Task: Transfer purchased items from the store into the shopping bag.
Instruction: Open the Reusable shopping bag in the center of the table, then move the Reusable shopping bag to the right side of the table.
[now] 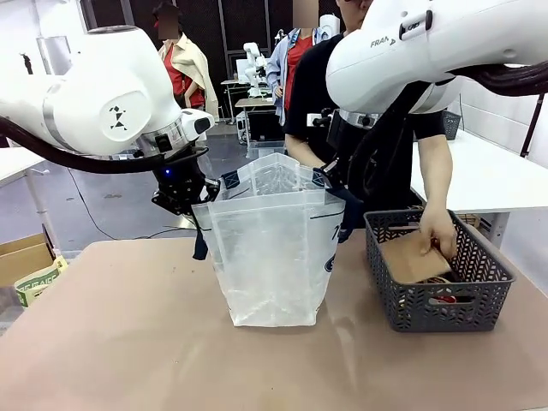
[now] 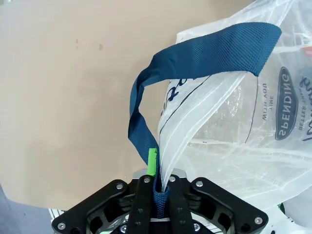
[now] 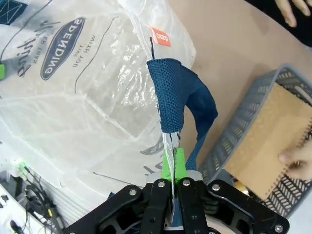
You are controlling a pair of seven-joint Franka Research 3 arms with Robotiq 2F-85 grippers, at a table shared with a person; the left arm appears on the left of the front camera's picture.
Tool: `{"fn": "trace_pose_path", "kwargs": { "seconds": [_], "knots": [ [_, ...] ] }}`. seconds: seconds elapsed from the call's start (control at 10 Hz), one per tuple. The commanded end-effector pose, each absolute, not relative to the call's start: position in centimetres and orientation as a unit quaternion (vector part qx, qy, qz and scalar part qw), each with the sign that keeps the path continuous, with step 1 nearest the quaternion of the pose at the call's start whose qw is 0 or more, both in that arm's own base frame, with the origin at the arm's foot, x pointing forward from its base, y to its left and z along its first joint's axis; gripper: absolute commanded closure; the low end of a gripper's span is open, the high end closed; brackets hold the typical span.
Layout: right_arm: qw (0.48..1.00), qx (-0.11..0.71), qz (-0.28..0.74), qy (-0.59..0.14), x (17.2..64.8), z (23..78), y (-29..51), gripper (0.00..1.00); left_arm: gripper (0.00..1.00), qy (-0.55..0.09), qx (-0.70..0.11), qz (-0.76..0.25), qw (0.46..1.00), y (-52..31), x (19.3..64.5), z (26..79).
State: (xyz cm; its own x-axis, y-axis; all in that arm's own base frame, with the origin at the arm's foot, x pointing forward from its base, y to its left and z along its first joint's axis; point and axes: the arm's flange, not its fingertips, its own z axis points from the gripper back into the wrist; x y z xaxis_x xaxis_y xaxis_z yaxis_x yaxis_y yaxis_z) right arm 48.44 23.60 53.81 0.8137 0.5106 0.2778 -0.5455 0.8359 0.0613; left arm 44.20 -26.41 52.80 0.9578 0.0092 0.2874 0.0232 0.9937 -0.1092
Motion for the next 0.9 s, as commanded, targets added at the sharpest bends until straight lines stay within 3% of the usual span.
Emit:
{"fn": "trace_pose_path", "kwargs": {
  "seconds": [0.0, 0.8],
  "knots": [
    [0.951, 0.069, 0.273, -0.125, 48.48, 53.74, 23.39, 1.00, 1.00, -0.144, -0.056, 0.007, 0.988, -26.05, 44.16, 52.71],
    [0.951, 0.069, 0.273, -0.125, 48.48, 53.74, 23.39, 1.00, 1.00, -0.144, -0.056, 0.007, 0.988, -26.05, 44.16, 52.71]
  ]
}}
